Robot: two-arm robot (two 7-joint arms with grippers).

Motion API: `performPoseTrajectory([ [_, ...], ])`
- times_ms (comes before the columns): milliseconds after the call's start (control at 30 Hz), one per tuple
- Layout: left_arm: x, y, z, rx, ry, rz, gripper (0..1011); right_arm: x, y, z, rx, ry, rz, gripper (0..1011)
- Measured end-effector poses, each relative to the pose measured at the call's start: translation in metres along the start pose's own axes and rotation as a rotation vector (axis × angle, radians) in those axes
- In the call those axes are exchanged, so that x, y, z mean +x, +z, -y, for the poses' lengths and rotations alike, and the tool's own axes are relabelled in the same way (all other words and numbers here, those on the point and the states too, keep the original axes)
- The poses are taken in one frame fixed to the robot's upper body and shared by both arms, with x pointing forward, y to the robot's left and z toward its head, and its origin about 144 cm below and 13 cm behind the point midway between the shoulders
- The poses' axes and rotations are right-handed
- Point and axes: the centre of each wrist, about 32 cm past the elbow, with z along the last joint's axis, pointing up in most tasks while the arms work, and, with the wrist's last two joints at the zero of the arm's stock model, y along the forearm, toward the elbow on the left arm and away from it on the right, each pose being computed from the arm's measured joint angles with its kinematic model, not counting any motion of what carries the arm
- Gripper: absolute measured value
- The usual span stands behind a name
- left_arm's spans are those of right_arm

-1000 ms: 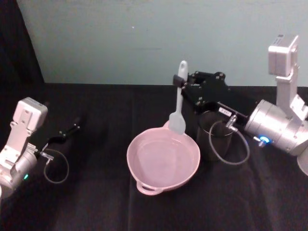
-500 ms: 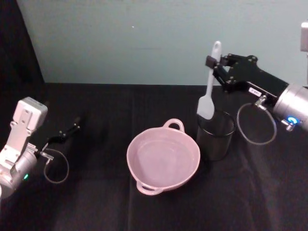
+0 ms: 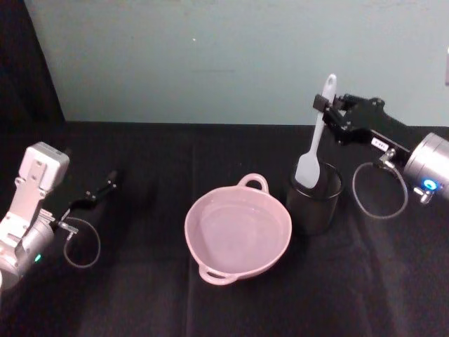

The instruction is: Use the one hand to pick up the spoon and stir the clear water in the bowl.

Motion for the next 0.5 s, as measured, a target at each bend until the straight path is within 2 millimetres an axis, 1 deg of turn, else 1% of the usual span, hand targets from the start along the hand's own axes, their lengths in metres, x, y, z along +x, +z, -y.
performPoseTrajectory([
  [333, 0.0, 0.0, 0.0, 0.0, 0.0, 0.0, 1005, 0.001, -0.025, 0.002, -0.036, -0.013, -0.077, 125],
  [500, 0.0, 0.0, 0.0, 0.0, 0.0, 0.0, 1005, 0.001, -0.033, 0.005, -0.049, -0.02, -0.097, 125],
])
